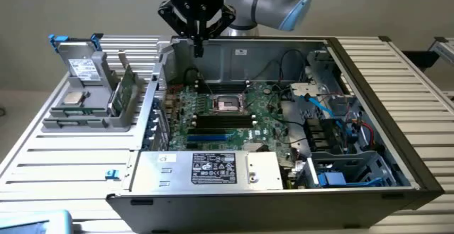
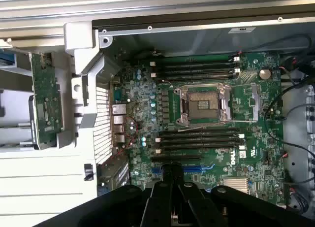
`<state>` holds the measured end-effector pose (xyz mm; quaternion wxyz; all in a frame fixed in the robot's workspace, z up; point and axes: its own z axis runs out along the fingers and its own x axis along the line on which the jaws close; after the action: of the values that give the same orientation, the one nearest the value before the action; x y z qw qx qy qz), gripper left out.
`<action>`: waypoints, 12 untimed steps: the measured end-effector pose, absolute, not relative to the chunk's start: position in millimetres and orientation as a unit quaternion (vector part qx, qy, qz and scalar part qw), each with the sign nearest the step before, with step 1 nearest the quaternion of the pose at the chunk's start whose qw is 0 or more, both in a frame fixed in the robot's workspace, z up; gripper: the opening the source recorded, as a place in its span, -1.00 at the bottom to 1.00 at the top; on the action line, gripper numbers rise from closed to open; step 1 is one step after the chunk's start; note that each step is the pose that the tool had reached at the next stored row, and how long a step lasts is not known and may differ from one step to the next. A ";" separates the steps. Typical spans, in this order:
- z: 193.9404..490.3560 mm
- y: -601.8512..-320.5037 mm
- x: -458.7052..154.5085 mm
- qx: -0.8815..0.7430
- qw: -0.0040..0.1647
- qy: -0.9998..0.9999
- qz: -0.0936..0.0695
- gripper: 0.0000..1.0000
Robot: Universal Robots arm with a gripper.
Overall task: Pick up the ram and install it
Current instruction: 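Reach for the ram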
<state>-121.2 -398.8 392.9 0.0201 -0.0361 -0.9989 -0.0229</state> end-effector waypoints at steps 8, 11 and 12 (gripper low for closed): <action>392.9 -398.8 -121.2 -0.036 0.024 -0.999 -0.023 -0.78; 392.9 -398.8 -121.2 -0.036 0.026 -0.999 -0.023 -0.78; 392.9 -398.8 -121.2 -0.036 0.026 -0.999 -0.023 -0.78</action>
<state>-121.2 -398.8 392.9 0.0259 -0.0362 -0.9988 -0.0227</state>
